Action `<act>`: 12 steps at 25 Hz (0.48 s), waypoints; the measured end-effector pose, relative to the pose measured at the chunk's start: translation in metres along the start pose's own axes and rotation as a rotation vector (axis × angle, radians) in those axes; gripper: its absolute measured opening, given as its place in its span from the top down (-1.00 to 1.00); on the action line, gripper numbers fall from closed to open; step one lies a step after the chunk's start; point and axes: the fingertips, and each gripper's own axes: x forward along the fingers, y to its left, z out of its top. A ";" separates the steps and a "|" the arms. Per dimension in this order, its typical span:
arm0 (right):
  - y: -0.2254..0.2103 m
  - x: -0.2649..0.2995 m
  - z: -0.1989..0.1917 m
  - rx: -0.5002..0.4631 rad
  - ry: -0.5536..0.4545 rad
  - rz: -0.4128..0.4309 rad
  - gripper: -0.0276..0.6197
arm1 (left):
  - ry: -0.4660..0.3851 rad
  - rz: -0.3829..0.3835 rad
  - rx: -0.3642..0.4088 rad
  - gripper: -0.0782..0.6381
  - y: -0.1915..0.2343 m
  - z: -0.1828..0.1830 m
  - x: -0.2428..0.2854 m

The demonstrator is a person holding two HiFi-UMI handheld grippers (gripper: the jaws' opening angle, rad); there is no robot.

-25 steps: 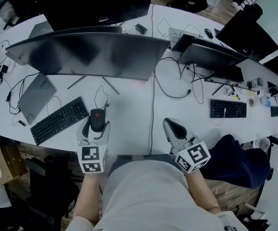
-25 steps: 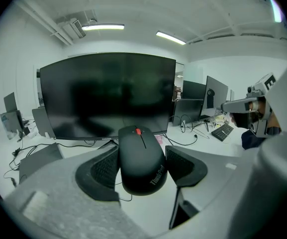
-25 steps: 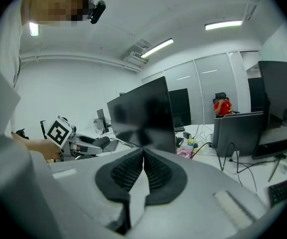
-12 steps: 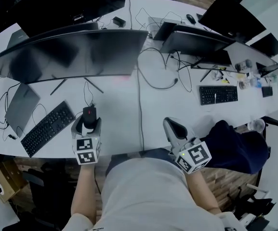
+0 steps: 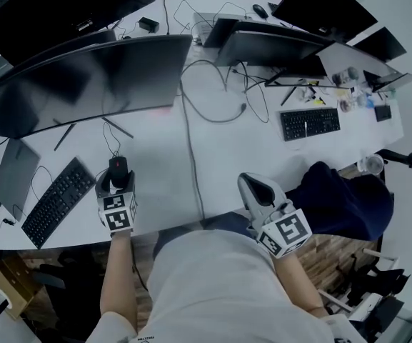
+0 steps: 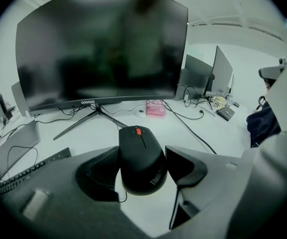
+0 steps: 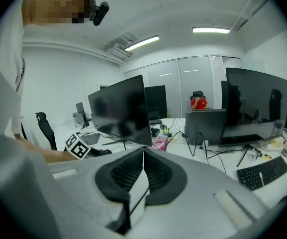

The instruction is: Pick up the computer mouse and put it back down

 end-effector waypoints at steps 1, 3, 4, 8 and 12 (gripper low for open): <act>0.000 0.000 0.000 0.000 0.003 -0.007 0.90 | 0.009 -0.005 0.002 -0.04 0.000 -0.003 0.005; 0.000 -0.001 -0.002 0.000 0.008 -0.018 0.90 | 0.027 -0.013 0.010 -0.04 0.000 -0.010 0.013; 0.000 -0.001 -0.003 0.001 0.012 -0.022 0.90 | 0.034 -0.014 0.015 -0.04 0.000 -0.013 0.016; -0.001 -0.005 -0.008 0.001 0.028 -0.041 0.90 | 0.058 -0.014 0.029 -0.04 -0.001 -0.022 0.033; 0.000 -0.009 -0.013 0.004 0.046 -0.062 0.90 | 0.079 -0.016 0.037 -0.04 0.001 -0.032 0.046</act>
